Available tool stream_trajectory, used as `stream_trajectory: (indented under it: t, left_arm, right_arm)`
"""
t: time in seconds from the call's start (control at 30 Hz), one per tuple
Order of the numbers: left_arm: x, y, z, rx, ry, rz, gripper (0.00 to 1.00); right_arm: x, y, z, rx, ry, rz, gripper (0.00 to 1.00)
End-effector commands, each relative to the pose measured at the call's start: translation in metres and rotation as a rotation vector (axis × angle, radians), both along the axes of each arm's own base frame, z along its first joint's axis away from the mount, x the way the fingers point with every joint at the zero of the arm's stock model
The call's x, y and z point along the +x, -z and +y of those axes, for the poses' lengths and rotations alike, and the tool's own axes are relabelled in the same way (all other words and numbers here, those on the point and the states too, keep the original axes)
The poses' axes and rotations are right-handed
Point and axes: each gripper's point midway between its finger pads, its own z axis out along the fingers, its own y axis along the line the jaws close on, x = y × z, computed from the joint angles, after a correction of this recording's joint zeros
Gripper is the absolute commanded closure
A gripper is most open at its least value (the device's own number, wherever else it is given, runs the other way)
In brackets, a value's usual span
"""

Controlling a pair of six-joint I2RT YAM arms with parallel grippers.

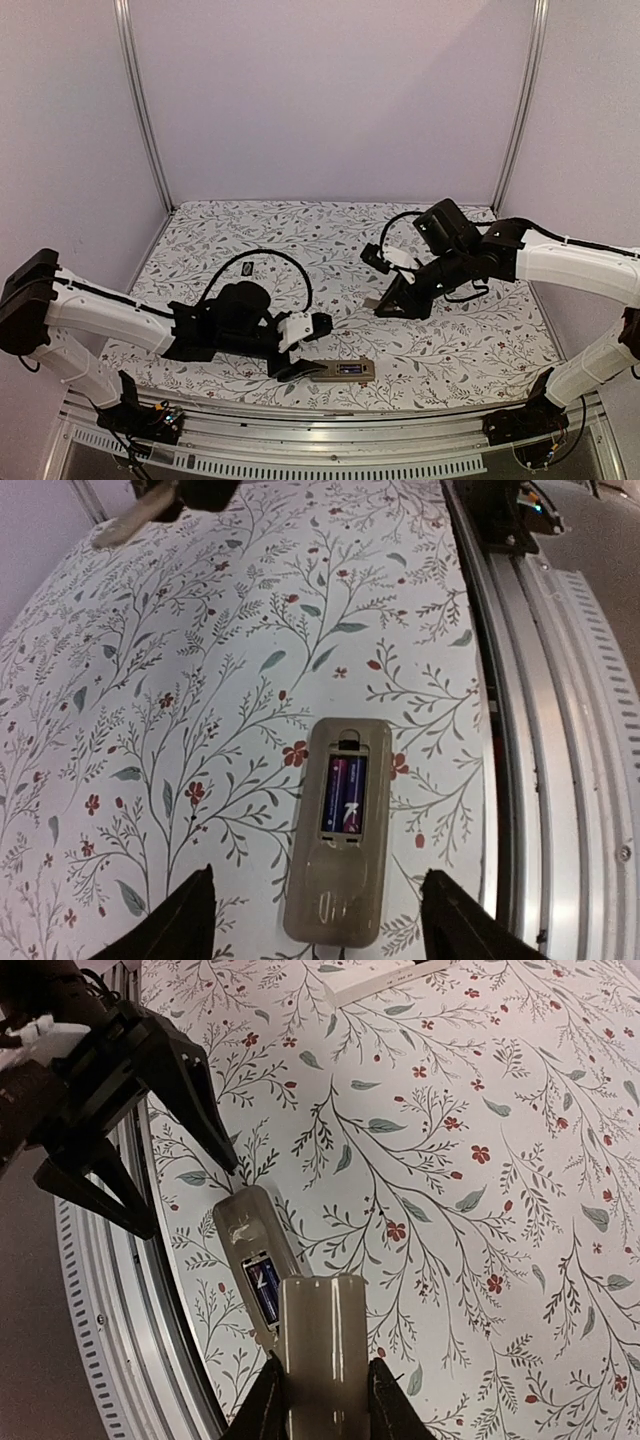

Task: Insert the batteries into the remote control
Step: Adjust the remote control without the battery cover at the center of the board, then place the battery cover on the remote control without the battery cover.

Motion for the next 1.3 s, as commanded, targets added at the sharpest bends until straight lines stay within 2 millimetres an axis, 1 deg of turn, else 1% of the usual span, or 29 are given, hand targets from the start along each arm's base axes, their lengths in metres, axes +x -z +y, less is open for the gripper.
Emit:
stream_trajectory:
  t: [0.0, 0.1, 0.13, 0.17, 0.23, 0.27, 0.3, 0.37, 0.43, 0.5, 0.53, 0.6, 0.63, 0.7, 0.77, 0.9, 1.03, 1.13, 1.27]
  left_arm:
    - [0.019, -0.038, 0.010, -0.257, -0.212, 0.115, 0.32]
    - [0.030, -0.048, 0.029, -0.403, -0.404, 0.225, 0.36]
    - [0.029, -0.049, 0.036, -0.445, -0.439, 0.266, 0.36]
    - [0.033, -0.049, 0.046, -0.486, -0.509, 0.294, 0.37]
    - [0.040, -0.048, 0.064, -0.547, -0.629, 0.332, 0.38]
    - [0.041, -0.048, 0.072, -0.568, -0.676, 0.332, 0.38]
    - [0.038, -0.047, 0.076, -0.579, -0.703, 0.322, 0.38]
    - [0.037, -0.048, 0.089, -0.598, -0.767, 0.260, 0.39]
    - [0.036, -0.048, 0.096, -0.602, -0.801, 0.215, 0.39]
    - [0.033, -0.042, 0.100, -0.585, -0.812, 0.196, 0.39]
    - [0.032, -0.039, 0.101, -0.580, -0.819, 0.188, 0.39]
    - [0.029, -0.036, 0.104, -0.584, -0.824, 0.178, 0.39]
    - [0.027, -0.038, 0.104, -0.604, -0.818, 0.179, 0.39]
    - [0.025, -0.034, 0.106, -0.601, -0.810, 0.169, 0.38]
    - [0.023, -0.031, 0.106, -0.581, -0.789, 0.142, 0.38]
    - [0.019, -0.030, 0.103, -0.535, -0.732, 0.067, 0.38]
    - [0.016, -0.032, 0.105, -0.540, -0.698, 0.034, 0.38]
    - [0.013, -0.035, 0.109, -0.562, -0.679, 0.033, 0.38]
    - [0.008, -0.032, 0.109, -0.547, -0.645, 0.036, 0.37]
  right_arm:
    - [-0.010, 0.014, 0.006, -0.035, -0.047, -0.008, 0.95]
    - [-0.034, 0.023, 0.021, -0.018, -0.163, -0.003, 0.94]
    - [-0.039, 0.024, 0.024, 0.001, -0.199, -0.008, 0.94]
    - [-0.044, 0.024, 0.026, 0.019, -0.231, -0.008, 0.94]
    - [-0.047, 0.026, 0.028, 0.029, -0.272, -0.029, 0.94]
    - [-0.047, 0.029, 0.029, 0.025, -0.285, -0.031, 0.94]
    - [-0.048, 0.032, 0.031, 0.022, -0.300, -0.036, 0.94]
    - [-0.052, 0.045, 0.033, -0.002, -0.332, -0.031, 0.94]
    - [-0.056, 0.066, 0.034, -0.050, -0.352, -0.015, 0.94]
    - [-0.058, 0.081, 0.034, -0.089, -0.366, -0.022, 0.94]
    - [-0.058, 0.084, 0.035, -0.100, -0.369, -0.026, 0.94]
    - [-0.057, 0.089, 0.039, -0.107, -0.370, -0.039, 0.94]
    - [-0.056, 0.089, 0.041, -0.102, -0.370, -0.042, 0.94]
    - [-0.057, 0.090, 0.045, -0.090, -0.377, -0.047, 0.94]
    - [-0.056, 0.096, 0.048, -0.104, -0.381, -0.053, 0.94]
    - [-0.056, 0.114, 0.047, -0.162, -0.397, -0.053, 0.94]
    - [-0.055, 0.119, 0.046, -0.182, -0.409, -0.063, 0.94]
    - [-0.054, 0.116, 0.049, -0.180, -0.410, -0.072, 0.94]
    - [-0.052, 0.119, 0.051, -0.208, -0.422, -0.081, 0.93]
